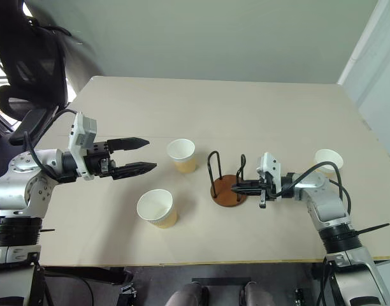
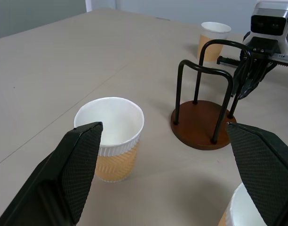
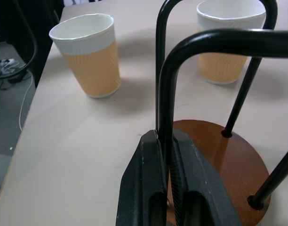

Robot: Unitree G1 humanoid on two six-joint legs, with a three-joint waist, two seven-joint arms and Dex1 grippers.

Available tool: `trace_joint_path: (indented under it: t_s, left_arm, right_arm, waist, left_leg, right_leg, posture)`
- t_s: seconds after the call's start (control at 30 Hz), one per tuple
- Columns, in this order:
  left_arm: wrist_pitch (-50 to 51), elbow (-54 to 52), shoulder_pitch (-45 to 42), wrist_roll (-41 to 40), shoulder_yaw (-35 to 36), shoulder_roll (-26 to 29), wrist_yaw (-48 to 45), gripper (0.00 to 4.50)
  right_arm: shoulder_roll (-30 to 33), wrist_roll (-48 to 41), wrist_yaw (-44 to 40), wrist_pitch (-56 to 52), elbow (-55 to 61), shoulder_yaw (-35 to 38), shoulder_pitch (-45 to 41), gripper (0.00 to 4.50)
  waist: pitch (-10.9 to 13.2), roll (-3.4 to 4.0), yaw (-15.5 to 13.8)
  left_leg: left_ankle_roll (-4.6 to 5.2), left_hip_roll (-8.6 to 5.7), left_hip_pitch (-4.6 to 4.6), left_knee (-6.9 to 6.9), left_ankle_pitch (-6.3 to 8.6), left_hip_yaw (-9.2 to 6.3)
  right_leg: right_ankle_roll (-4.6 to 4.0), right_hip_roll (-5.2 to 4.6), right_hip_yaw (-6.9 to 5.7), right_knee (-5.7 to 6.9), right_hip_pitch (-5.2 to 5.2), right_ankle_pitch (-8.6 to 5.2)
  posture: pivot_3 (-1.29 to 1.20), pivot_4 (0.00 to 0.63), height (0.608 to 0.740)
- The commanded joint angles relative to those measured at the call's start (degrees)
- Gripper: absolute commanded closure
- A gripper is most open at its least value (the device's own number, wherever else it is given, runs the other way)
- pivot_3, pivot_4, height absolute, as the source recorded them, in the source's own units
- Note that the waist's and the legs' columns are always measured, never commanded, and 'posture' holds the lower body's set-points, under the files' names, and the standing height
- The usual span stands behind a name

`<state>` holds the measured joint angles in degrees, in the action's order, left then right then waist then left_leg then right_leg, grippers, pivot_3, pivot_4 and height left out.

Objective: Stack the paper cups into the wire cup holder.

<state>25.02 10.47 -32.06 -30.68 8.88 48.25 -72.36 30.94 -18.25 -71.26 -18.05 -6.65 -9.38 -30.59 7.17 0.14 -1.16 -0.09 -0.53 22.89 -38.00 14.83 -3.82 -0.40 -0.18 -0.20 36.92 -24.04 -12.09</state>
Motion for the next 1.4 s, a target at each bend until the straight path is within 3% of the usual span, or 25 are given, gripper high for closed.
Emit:
trace_joint_path:
  t_s: [0.03, 0.87, 0.9, 0.97, 1.17, 1.4]
  left_arm:
    - [-0.3, -0.7, -0.6, 0.1, 1.1, 1.0, -0.2, 0.00]
    - [0.3, -1.7, -0.1, -0.3, 1.3, 0.8, 0.8, 0.00]
    - [0.3, -1.8, -0.1, -0.3, 1.3, 0.8, 0.8, 0.00]
    - [0.3, -1.8, -0.1, -0.3, 1.3, 0.8, 0.8, 0.00]
    - [0.4, -1.9, -0.1, -0.3, 1.3, 0.6, 0.9, 0.00]
    - [0.2, -1.7, -0.2, -0.3, 1.2, 0.5, 1.0, 0.00]
  right_arm:
    - [0.7, 0.1, -1.6, 1.2, 0.2, -0.3, -0.7, 4.48]
    - [1.2, 3.1, -5.3, 2.5, -5.8, -2.2, -4.5, 4.48]
    - [1.3, 2.9, -5.5, 1.8, -5.7, -2.3, -4.6, 3.99]
    - [1.6, 3.0, -5.7, 1.3, -5.5, -2.6, -4.7, 3.50]
    - [1.7, 4.3, -5.0, 3.1, -6.2, -2.5, -5.2, 1.47]
    - [1.5, 5.1, -5.1, 4.8, -7.9, -2.1, -6.4, 1.47]
  waist:
    - [0.0, 0.00, 0.0]
    - [0.0, 0.00, 0.0]
    - [0.0, 0.00, 0.0]
    - [0.0, 0.00, 0.0]
    - [0.0, 0.00, 0.0]
    - [0.0, 0.00, 0.1]
  left_leg:
    - [0.00, 0.00, 0.00, 0.00, 0.00, 0.00]
    - [0.02, 0.00, -0.01, -0.01, -0.05, 0.00]
    - [0.02, 0.00, -0.01, -0.01, -0.05, 0.00]
    - [0.01, 0.00, -0.01, -0.01, -0.05, 0.00]
    - [0.01, 0.01, -0.01, -0.01, -0.05, 0.00]
    - [0.01, 0.01, -0.01, -0.01, -0.05, 0.00]
  right_leg:
    - [0.00, 0.00, 0.00, 0.00, 0.00, 0.00]
    - [-0.07, 0.00, 0.00, 0.02, 0.00, 0.04]
    - [-0.07, 0.00, 0.00, 0.03, 0.00, 0.04]
    - [-0.07, 0.00, 0.00, 0.02, 0.00, 0.04]
    - [-0.07, 0.00, 0.00, 0.02, 0.00, 0.04]
    - [-0.07, 0.00, 0.00, 0.03, 0.00, 0.05]
  posture:
    - [0.00, 0.150, 0.740]
    - [0.00, 0.150, 0.740]
    - [0.00, 0.150, 0.740]
    - [0.00, 0.150, 0.740]
    - [0.00, 0.150, 0.740]
    - [0.00, 0.150, 0.740]
